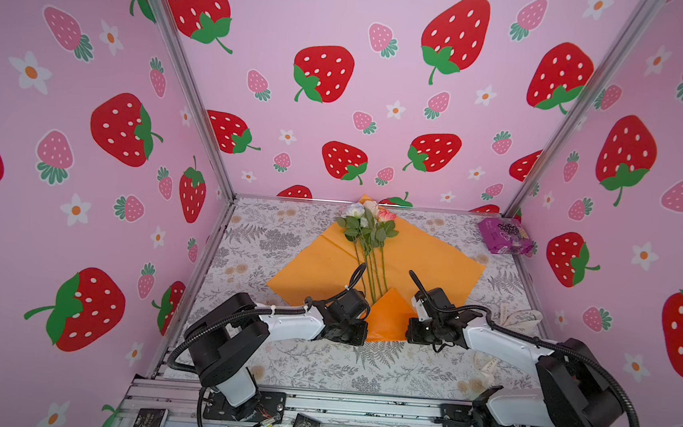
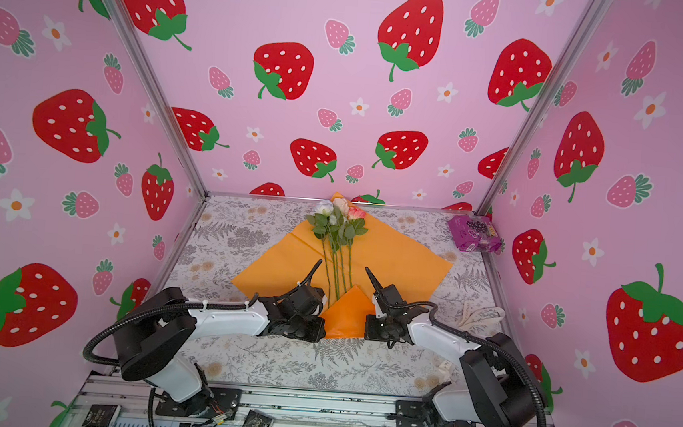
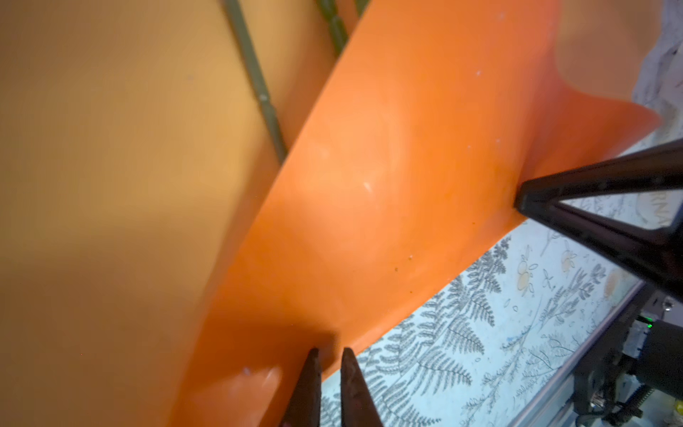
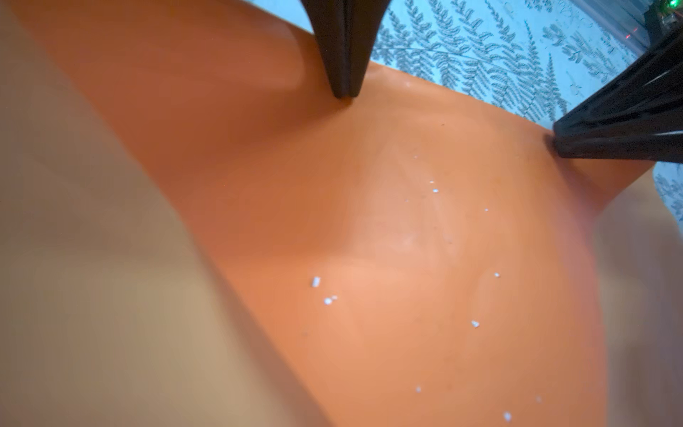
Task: Tie the bouquet of fake flowers
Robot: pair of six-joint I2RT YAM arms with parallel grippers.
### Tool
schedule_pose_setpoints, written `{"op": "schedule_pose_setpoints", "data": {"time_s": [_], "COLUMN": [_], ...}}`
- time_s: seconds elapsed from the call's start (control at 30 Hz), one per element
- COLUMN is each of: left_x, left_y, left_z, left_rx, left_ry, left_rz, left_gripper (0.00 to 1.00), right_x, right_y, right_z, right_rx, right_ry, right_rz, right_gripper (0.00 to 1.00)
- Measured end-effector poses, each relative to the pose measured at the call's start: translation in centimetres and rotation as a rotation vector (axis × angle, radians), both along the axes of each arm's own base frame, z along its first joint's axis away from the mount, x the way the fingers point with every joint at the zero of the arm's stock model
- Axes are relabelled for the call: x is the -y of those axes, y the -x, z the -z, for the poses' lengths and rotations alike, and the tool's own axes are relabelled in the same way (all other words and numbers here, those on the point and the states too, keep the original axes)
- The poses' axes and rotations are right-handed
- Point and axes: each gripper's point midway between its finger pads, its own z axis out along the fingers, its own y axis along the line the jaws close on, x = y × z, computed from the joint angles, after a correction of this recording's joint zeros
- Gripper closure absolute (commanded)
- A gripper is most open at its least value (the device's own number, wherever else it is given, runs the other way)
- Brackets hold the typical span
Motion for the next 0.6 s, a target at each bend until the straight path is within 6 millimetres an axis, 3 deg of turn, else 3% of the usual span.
{"op": "schedule_pose_setpoints", "data": {"time_s": [0.6], "left_x": [-4.9], "left_y": [0.4], "left_z": [0.2], "left_rx": [-0.013], "left_ry": [-0.006], "left_rz": [-0.163], "left_gripper": [0.90], "right_x": [6.3], "right_y": [-1.2], "right_z": [0.1], "right_rx": [-0.005], "right_ry": [0.167], "right_rz": [0.228], "right_gripper": [0.99]}}
